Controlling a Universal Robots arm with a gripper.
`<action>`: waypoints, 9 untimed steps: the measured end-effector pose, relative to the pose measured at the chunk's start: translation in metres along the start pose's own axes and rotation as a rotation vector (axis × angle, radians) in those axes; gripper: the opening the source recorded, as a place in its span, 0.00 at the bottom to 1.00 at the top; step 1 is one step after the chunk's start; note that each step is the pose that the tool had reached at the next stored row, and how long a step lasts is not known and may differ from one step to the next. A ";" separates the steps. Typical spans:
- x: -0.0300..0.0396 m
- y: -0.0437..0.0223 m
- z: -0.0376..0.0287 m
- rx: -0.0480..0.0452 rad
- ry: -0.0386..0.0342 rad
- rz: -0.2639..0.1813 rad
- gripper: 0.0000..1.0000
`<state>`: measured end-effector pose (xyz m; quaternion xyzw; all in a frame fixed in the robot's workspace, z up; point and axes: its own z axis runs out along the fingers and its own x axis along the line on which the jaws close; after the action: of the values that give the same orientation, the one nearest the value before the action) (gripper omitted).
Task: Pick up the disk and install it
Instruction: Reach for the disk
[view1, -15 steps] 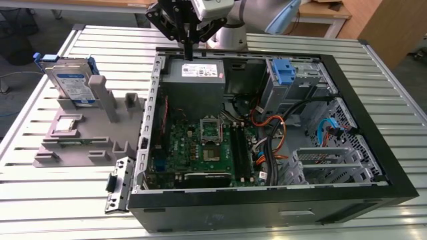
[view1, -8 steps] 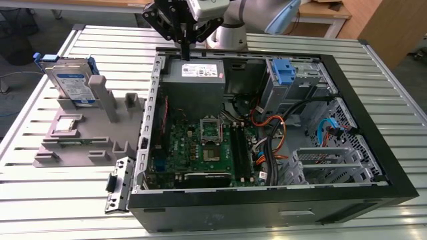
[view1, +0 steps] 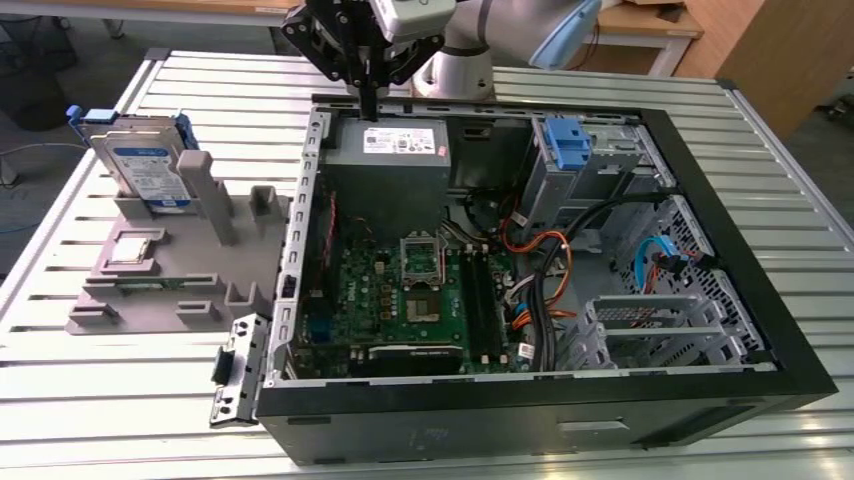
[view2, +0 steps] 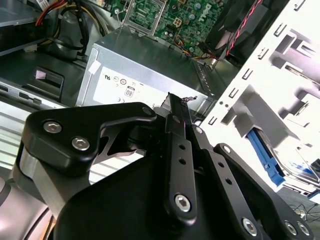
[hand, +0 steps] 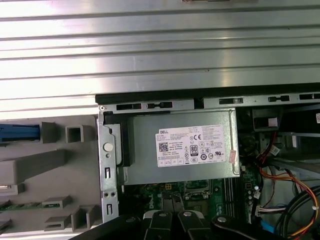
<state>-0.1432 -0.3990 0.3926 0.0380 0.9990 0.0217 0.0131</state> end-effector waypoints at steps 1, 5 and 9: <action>0.0005 0.0000 0.0000 0.0000 0.0000 0.000 0.10; 0.0013 -0.0001 0.0000 0.0001 0.0000 0.000 0.10; 0.0014 -0.0001 0.0000 0.0000 0.0000 0.000 0.10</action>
<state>-0.1446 -0.3989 0.3926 0.0379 0.9990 0.0217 0.0131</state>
